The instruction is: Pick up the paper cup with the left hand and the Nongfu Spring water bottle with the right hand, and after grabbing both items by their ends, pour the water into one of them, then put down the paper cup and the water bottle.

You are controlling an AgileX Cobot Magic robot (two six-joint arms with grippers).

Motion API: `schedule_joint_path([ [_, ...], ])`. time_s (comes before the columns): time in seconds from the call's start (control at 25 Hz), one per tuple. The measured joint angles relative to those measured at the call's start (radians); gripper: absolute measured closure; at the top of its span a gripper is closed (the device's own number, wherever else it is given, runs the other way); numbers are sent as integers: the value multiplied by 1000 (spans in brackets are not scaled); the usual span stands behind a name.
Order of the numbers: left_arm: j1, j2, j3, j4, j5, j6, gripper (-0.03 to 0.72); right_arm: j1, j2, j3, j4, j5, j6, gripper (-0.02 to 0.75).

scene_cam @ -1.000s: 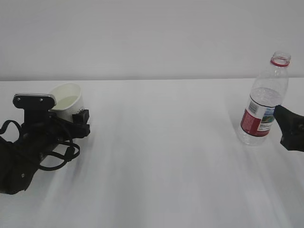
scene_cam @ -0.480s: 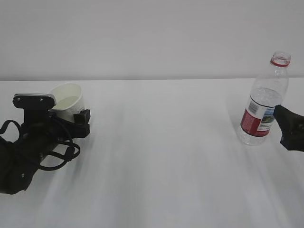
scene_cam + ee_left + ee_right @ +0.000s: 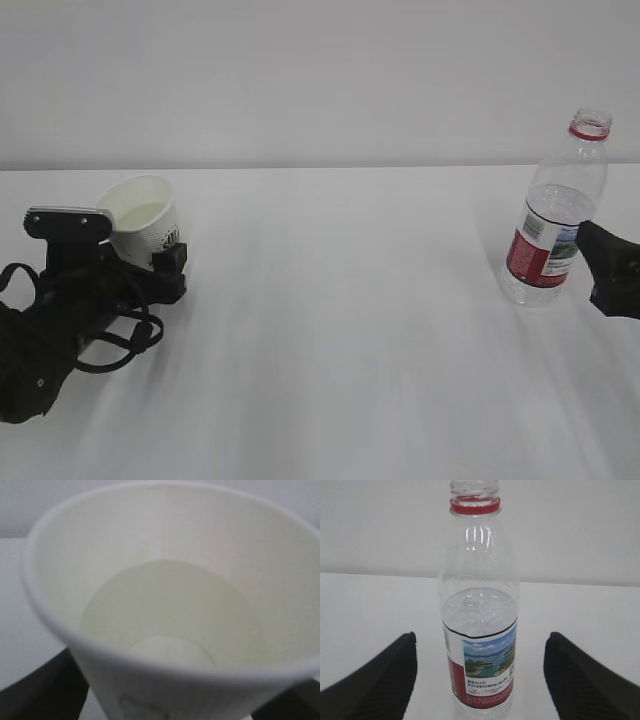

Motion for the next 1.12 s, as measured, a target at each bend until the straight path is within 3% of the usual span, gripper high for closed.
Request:
schedule_joint_path([
  [0.88, -3, -171, 262, 38, -4, 0, 49, 0, -101, 0, -75, 89, 96, 145],
  [1.12, -3, -277, 273, 50, -4, 0, 69, 0, -241, -49, -33, 274, 77, 145],
])
